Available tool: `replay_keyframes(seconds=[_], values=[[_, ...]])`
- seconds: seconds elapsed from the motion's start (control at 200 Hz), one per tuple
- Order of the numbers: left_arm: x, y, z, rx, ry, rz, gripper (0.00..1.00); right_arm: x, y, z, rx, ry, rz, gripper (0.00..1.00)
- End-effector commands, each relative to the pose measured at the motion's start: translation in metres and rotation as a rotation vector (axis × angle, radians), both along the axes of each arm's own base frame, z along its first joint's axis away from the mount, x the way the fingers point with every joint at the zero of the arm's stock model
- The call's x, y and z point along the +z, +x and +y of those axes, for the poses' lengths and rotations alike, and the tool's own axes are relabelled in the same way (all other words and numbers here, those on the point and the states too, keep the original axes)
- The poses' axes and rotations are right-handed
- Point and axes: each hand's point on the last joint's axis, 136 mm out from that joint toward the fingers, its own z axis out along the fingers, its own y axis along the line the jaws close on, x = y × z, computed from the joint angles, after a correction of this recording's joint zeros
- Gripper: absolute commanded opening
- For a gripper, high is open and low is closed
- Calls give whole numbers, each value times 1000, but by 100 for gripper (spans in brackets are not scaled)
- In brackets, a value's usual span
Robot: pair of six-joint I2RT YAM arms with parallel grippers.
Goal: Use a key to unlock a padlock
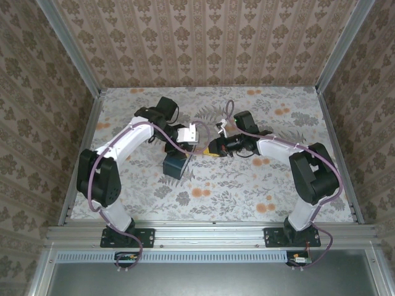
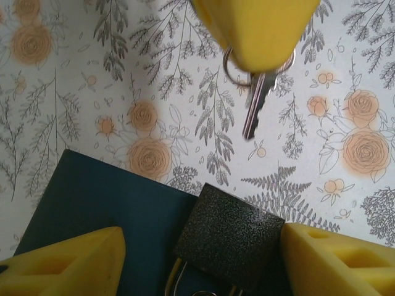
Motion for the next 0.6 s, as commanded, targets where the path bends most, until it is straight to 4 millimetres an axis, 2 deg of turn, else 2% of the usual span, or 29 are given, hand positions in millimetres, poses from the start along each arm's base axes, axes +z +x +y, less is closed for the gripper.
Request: replay_keyframes(seconds=[0.0,0.2,0.44,0.595], values=[[-13,-1,1,-24,25,31,67,14,3,10,39,45,-18,0],[-16,1,3,-11,50,49,61,11,8,12,32,41,-6,0],[6,-1,2,-19,10,-24,68,10,10,6,14,26,-12,0],[7,-8,-1,-50,8,31,69,7,6,1,6,13,-8,0]])
